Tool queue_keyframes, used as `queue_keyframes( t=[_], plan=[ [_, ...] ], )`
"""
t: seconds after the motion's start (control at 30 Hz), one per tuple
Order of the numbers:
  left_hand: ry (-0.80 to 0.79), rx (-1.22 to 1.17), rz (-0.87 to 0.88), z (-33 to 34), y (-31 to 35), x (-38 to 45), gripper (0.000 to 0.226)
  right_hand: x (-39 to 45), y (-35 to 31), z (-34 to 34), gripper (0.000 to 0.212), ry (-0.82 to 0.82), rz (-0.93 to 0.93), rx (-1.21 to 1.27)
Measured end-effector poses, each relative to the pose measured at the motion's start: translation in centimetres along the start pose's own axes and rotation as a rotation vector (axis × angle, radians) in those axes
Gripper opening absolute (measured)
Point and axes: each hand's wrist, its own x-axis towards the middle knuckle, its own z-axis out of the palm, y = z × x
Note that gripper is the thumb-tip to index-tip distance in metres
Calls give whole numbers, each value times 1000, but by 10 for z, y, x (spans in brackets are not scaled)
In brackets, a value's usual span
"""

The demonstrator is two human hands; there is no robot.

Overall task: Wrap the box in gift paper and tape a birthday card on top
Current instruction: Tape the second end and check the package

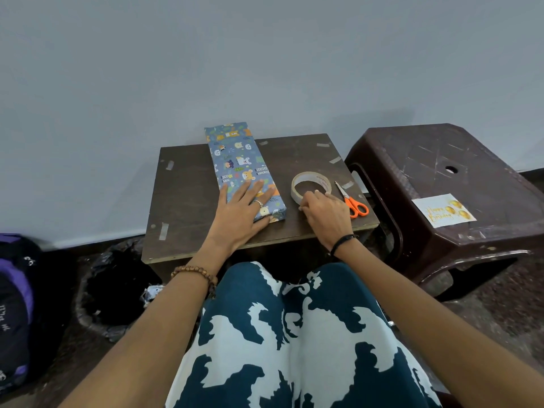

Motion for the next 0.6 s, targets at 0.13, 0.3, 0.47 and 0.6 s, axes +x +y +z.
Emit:
queue_keyframes(
  t=[0.13, 0.3, 0.47, 0.6],
  plan=[
    [-6, -5, -7, 0, 0, 0, 59, 2, 3, -3, 17, -109, 59, 18],
    [-4, -15, -12, 1, 0, -1, 60, 5, 6, -9, 12, -187, 132, 32],
    [-34, -26, -28, 2, 0, -1, 64, 6, 8, -16, 9, -237, 187, 187],
    [-27, -29, -32, 3, -1, -1, 65, 8, 5, -20, 7, -349, 198, 245]
  ],
)
